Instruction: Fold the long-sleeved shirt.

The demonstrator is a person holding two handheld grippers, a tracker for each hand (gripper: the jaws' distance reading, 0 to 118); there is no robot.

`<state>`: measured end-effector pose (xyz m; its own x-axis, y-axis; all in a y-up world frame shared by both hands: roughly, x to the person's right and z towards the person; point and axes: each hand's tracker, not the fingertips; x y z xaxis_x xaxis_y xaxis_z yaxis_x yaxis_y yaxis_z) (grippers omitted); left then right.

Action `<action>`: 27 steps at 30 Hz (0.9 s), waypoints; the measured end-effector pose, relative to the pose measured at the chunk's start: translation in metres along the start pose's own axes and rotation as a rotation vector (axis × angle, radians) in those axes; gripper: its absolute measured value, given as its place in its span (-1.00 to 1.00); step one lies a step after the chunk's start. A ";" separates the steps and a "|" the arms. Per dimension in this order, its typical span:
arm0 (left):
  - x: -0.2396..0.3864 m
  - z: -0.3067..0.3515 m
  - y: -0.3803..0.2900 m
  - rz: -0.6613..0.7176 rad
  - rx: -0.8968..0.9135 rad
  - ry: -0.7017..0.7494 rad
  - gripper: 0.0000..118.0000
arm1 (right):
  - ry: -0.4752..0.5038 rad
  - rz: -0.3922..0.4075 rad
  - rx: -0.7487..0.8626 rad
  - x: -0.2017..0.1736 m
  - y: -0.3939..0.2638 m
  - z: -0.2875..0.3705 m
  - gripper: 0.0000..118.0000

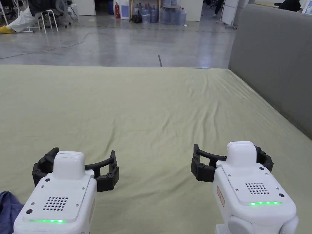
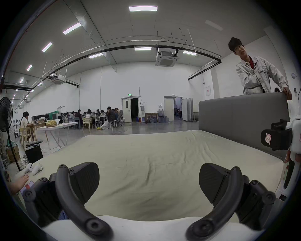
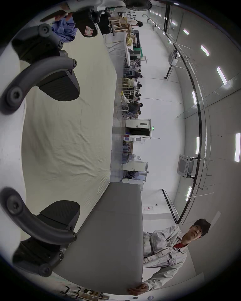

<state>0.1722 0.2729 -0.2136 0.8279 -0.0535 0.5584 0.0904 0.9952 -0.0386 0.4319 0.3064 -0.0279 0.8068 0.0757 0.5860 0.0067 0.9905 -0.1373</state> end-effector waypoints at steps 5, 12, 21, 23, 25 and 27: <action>0.000 -0.001 -0.001 -0.001 -0.002 0.000 1.00 | 0.000 0.001 -0.002 0.001 -0.001 0.000 1.00; 0.000 0.000 0.000 0.007 0.005 0.004 1.00 | 0.002 -0.002 -0.003 0.001 -0.001 0.000 1.00; 0.001 0.000 -0.001 -0.006 0.010 -0.006 1.00 | 0.004 -0.001 -0.004 0.001 -0.002 0.000 1.00; 0.001 0.001 -0.001 -0.005 0.018 -0.005 1.00 | -0.003 0.001 -0.003 0.001 -0.002 0.000 1.00; 0.001 0.001 -0.001 -0.005 0.013 -0.007 1.00 | -0.002 0.000 -0.004 0.002 -0.002 0.000 1.00; 0.001 0.001 -0.001 -0.008 0.019 -0.004 1.00 | 0.000 -0.003 -0.005 0.002 -0.002 0.000 1.00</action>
<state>0.1725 0.2716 -0.2122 0.8250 -0.0615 0.5618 0.0869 0.9960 -0.0186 0.4335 0.3045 -0.0261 0.8067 0.0730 0.5864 0.0120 0.9901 -0.1398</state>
